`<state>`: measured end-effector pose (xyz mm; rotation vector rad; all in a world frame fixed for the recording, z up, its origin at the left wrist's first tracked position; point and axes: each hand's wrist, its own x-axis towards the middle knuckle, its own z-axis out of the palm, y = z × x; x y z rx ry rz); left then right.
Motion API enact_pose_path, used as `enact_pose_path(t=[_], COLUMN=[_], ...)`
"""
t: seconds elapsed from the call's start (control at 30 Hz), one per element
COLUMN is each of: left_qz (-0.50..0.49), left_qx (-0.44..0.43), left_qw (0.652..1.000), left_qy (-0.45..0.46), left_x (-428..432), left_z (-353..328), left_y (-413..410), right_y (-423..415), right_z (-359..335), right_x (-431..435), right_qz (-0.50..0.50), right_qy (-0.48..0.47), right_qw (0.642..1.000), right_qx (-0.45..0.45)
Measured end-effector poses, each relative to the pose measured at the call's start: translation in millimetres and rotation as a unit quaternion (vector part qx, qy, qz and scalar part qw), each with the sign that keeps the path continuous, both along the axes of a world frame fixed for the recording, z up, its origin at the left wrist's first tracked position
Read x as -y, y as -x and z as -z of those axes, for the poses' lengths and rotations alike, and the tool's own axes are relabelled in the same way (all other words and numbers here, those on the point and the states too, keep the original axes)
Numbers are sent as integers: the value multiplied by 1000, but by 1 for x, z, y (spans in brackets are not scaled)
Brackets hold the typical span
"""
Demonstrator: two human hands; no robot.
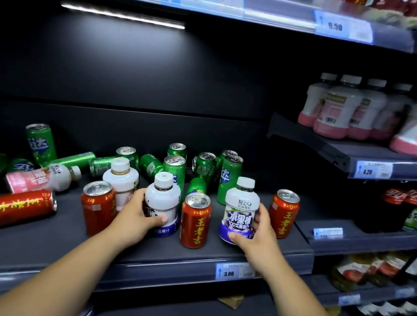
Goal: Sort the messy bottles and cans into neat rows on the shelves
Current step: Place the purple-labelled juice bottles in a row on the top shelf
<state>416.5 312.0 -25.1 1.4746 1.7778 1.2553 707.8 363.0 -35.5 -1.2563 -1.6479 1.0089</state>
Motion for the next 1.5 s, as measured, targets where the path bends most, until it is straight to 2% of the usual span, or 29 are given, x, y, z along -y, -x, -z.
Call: enact_pose_path(t=[0.17, 0.37, 0.5, 0.63, 0.8, 0.9, 1.17, 1.3, 1.5], left_qz=[6, 70, 38, 52, -3, -21, -42, -54, -77], left_qx=[-20, 20, 15, 23, 30, 48, 118, 105, 81], left_qw=[1000, 997, 999, 998, 1000, 999, 987, 978, 967], left_qy=[-6, 26, 13, 2, 8, -2, -105, -173, -230], left_x=[19, 26, 25, 30, 36, 39, 65, 97, 149], left_z=[9, 16, 20, 18, 1, -18, -99, -147, -204], left_y=[6, 9, 9, 6, -5, -16, -62, -79, -68], right_y=[1, 6, 6, 4, 4, -5, -20, -15, 15], right_z=[7, 10, 9, 8, 3, -18, -108, -151, -207], right_x=[3, 3, 2, -2, -6, -11, 6, 32, 74], right_qz=[-17, -6, 0, -8, 0, -18, -74, -116, -190], right_qy=[-19, -18, -16, -16, -11, -28, -96, -138, -180], right_qw=[999, 999, 999, 999, 1000, 999, 988, 978, 956], right_qx=[43, 44, 44, 43, -4, -18, -93, -109, -133])
